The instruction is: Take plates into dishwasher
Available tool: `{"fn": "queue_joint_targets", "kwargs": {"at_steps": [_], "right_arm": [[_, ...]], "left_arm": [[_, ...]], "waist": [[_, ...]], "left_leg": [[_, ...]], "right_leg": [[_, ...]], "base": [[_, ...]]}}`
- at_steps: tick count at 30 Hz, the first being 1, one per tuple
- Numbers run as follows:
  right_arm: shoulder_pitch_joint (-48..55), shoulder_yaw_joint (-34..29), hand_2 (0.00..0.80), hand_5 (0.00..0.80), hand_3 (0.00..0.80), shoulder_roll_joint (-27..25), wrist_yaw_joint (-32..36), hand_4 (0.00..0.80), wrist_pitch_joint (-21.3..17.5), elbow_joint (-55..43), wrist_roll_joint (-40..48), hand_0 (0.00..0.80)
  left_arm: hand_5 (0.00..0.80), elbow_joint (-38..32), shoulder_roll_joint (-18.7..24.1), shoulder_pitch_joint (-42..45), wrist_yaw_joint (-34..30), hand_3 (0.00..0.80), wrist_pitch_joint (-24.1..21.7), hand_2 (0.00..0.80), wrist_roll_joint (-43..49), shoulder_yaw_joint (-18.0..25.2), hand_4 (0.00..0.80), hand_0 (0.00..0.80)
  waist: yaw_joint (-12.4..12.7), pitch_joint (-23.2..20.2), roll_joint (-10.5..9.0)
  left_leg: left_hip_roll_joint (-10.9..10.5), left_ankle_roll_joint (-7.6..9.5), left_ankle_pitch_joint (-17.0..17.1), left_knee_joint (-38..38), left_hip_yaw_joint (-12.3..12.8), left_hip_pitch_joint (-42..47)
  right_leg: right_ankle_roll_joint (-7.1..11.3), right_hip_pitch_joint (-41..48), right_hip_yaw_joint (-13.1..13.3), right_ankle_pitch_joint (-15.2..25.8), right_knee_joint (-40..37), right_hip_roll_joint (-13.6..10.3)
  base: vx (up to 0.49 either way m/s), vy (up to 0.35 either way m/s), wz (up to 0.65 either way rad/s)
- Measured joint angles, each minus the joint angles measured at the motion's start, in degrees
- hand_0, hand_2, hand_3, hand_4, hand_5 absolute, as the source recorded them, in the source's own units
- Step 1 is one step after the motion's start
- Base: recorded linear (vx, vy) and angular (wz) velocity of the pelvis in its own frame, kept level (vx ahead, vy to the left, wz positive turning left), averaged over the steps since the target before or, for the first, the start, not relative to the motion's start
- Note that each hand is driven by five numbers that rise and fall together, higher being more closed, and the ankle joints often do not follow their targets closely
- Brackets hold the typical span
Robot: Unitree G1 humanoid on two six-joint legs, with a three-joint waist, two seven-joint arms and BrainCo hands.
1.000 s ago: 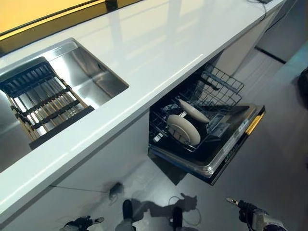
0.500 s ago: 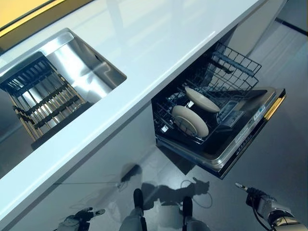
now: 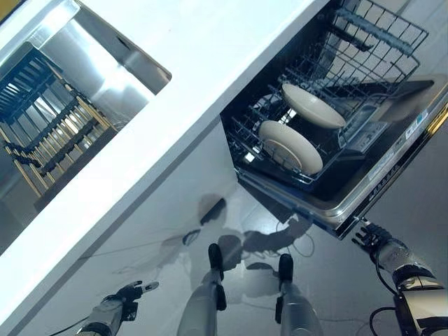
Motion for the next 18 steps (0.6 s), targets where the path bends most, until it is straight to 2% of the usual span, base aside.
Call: {"fn": "queue_joint_targets", "kwargs": {"at_steps": [6,9,13,18], "right_arm": [[-1.3,-0.2,0.0,0.0,0.0,-0.2,4.8,0.0,-0.7,0.2,5.2,0.0],[-1.3,2.5,0.0,0.0,0.0,0.1,9.1,0.0,0.1,-0.8,5.8,0.0],[-1.4,6.9,0.0,0.0,0.0,1.8,15.3,0.0,1.7,-7.9,6.3,0.0],[-2.9,7.4,0.0,0.0,0.0,2.6,16.1,0.0,1.6,-9.5,7.8,0.0]], "left_arm": [[0.0,-0.6,-3.4,0.5,0.9,0.0,0.0,0.0,-0.5,-1.3,0.0,0.0],[0.0,-0.9,-4.0,1.3,0.9,0.0,0.0,0.0,-0.5,-2.1,0.0,0.0],[0.0,-1.7,-4.1,2.7,0.9,0.0,0.0,0.0,-0.5,-2.2,0.0,0.0],[0.0,-3.2,-4.6,3.2,0.7,0.0,0.0,0.0,-0.5,-2.2,0.0,0.0]], "waist": [[0.0,0.5,1.13],[0.1,0.7,1.79],[0.5,0.7,2.49],[1.6,0.7,2.54]], "left_leg": [[-1.7,1.16,0.7,1.5,-0.1,-2.8],[-2.3,1.44,1.0,1.8,-0.2,-3.1],[-2.5,1.41,1.1,2.2,-0.5,-3.1],[-2.3,1.42,1.1,2.8,-1.3,-3.1]], "right_leg": [[0.7,-7.1,1.1,-4.4,11.0,-2.4],[0.78,-8.8,1.4,-6.0,14.7,-3.3],[0.52,-10.0,1.5,-7.2,17.6,-3.6],[0.2,-9.9,1.0,-7.7,18.9,-3.6]], "base": [[-0.01,0.112,0.05],[0.005,0.058,0.08],[0.023,0.034,0.05],[0.035,-0.001,0.05]]}}
